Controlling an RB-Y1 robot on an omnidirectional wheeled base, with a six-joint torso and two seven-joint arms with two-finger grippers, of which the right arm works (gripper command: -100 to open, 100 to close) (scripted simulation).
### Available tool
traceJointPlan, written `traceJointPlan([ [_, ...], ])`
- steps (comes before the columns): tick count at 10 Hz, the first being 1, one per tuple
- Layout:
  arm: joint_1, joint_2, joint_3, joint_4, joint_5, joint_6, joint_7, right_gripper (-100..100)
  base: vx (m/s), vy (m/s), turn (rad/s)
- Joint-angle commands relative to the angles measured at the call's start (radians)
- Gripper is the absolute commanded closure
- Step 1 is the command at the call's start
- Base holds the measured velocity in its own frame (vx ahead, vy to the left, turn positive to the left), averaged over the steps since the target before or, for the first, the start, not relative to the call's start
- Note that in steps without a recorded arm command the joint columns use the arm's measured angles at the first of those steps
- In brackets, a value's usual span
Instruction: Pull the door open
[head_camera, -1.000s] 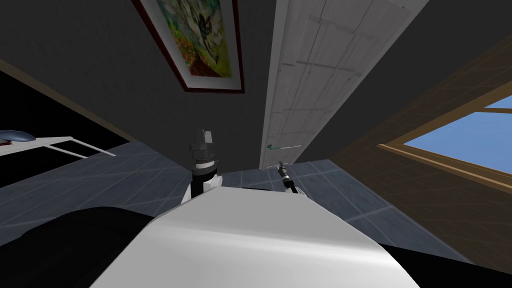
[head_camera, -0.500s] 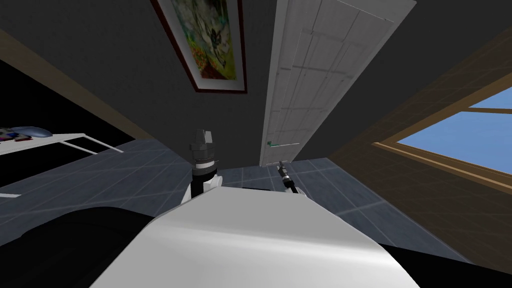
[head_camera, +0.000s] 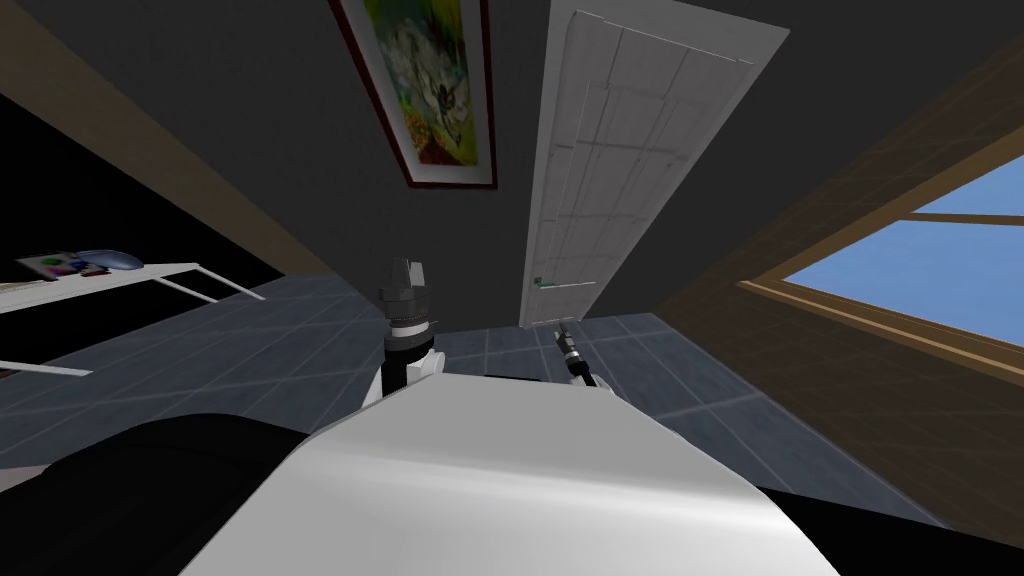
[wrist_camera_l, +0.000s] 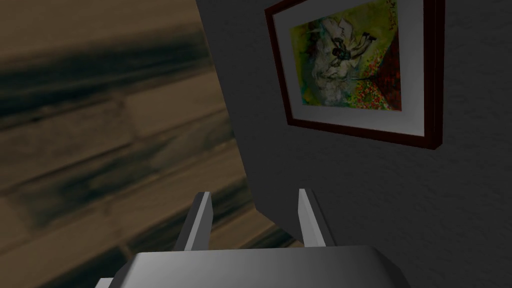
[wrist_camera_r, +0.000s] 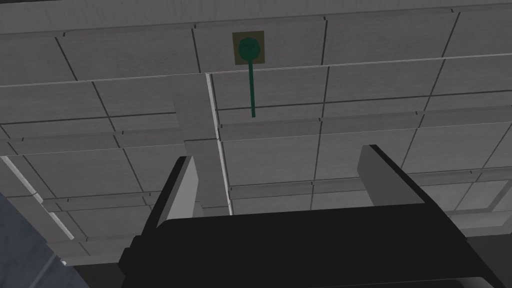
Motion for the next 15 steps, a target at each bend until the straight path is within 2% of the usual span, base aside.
traceJointPlan([
  [1, 0.000, 0.000, -0.001, 0.001, 0.000, -0.001, 0.000, -100, -0.192, -0.001, 0.021],
  [15, -0.008, -0.004, -0.024, 0.030, -0.003, -0.014, -0.005, -100, -0.180, -0.036, 0.041],
])
